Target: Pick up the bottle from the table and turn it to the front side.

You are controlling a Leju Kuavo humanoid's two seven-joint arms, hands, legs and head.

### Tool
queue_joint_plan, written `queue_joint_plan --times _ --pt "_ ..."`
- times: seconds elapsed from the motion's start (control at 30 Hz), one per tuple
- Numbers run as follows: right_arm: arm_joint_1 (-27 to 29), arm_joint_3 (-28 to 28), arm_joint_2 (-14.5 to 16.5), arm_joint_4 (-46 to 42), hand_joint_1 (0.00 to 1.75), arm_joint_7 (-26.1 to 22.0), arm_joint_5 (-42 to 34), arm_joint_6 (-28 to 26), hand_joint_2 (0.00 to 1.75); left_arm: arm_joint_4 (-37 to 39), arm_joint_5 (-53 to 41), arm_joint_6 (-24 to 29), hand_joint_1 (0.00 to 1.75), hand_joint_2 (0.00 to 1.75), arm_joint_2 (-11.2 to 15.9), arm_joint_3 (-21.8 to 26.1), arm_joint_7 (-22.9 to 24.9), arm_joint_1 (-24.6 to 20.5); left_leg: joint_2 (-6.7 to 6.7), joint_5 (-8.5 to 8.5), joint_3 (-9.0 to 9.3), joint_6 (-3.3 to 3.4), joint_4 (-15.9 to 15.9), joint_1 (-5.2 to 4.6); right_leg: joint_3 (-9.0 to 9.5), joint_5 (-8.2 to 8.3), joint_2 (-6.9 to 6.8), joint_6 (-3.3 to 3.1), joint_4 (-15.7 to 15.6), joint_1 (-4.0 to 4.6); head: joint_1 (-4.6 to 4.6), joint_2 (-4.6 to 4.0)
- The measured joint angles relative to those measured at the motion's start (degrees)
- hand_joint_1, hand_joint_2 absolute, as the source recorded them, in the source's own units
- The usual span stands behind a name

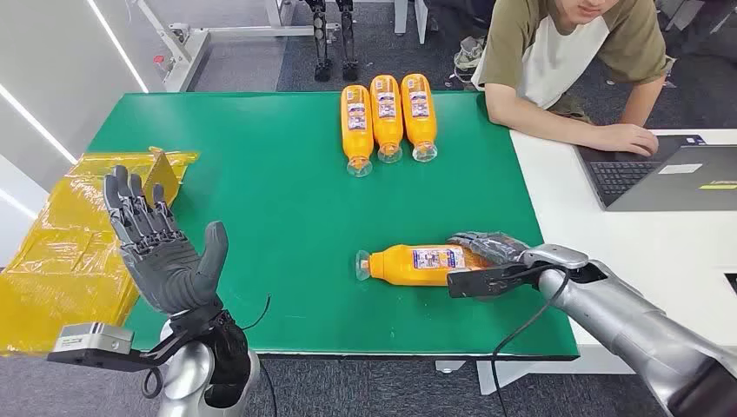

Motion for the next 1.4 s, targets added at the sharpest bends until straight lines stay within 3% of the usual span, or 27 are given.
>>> queue_joint_plan --times 0.03,0.07,0.13,0.2,0.33,0.53,0.83,1.03,1.27,1.4 --pt "0.1 0.0 -0.1 0.0 0.44 0.0 0.0 -0.1 1.75 0.0 0.0 0.0 0.0 1.75 0.0 0.0 0.0 0.0 0.0 0.0 0.01 0.0 0.0 0.0 0.01 0.0 0.0 0.0 0.0 0.0 0.0 0.0" --pt "0.2 0.0 -0.2 0.0 0.72 0.0 0.0 -0.1 1.75 0.0 0.0 0.0 0.0 1.75 0.0 0.0 0.0 0.0 0.0 0.0 0.01 0.0 0.0 0.0 0.01 0.0 0.0 0.0 0.0 0.0 0.0 0.0" --pt "0.6 0.0 -0.5 0.0 1.57 0.0 0.0 -0.4 1.75 0.1 0.0 -0.1 0.0 1.75 0.0 0.0 0.0 0.0 0.01 0.0 0.02 0.0 0.0 0.0 0.03 0.0 0.0 0.0 0.0 0.0 0.0 0.0" --pt "1.1 0.0 -0.7 0.0 1.73 0.1 -0.2 -1.1 1.75 0.1 0.0 -0.1 0.0 1.75 0.0 0.0 0.0 0.0 0.02 0.0 0.06 0.0 0.0 0.0 0.05 0.01 0.02 0.0 0.0 0.0 0.0 0.0" --pt "2.8 -0.3 -1.1 -0.7 1.75 0.6 -0.6 -6.0 1.75 0.1 0.0 -0.4 0.0 1.75 0.0 0.0 0.0 0.0 0.07 -0.02 0.15 -0.01 0.0 0.02 0.14 0.01 0.07 0.0 0.0 0.01 0.0 0.0" --pt "7.9 -3.7 0.3 -2.0 1.75 -0.4 1.2 -18.4 1.75 0.1 0.0 -0.4 0.0 1.75 0.0 0.0 0.0 0.0 0.13 -0.03 0.16 0.0 0.0 0.04 0.17 0.01 0.1 0.0 0.0 0.04 0.0 0.0" --pt "18.0 -13.8 8.3 -4.4 1.75 -6.4 3.0 -41.7 1.75 0.1 0.1 0.7 0.0 1.75 0.0 0.0 0.0 -0.1 0.08 -0.02 0.11 -0.03 0.0 0.09 0.11 -0.02 0.04 -0.03 0.0 0.12 0.0 0.0" --pt "23.5 -21.1 13.7 -8.4 1.75 -13.6 0.3 -53.0 1.75 1.1 0.5 1.1 0.0 1.75 -0.1 0.0 0.0 -0.8 0.1 -0.08 0.1 -0.09 0.0 0.1 0.09 -0.09 0.06 -0.03 0.0 0.12 0.0 0.0" --pt "30.9 -31.0 22.5 -13.5 1.75 -23.6 3.3 -55.1 1.75 3.5 1.6 1.5 0.0 1.75 -0.4 -0.2 0.0 -2.0 0.11 -0.09 0.1 -0.1 -0.1 0.1 0.07 -0.1 0.07 -0.03 0.0 0.13 0.0 0.0" --pt "34.6 -36.2 28.7 -16.5 1.75 -25.4 5.9 -55.1 1.75 7.7 3.2 -1.6 0.0 1.75 -0.9 -0.5 0.0 -3.4 0.17 -0.1 0.12 -0.14 -0.1 0.11 0.03 -0.13 0.13 -0.08 0.0 0.14 -0.02 0.0"
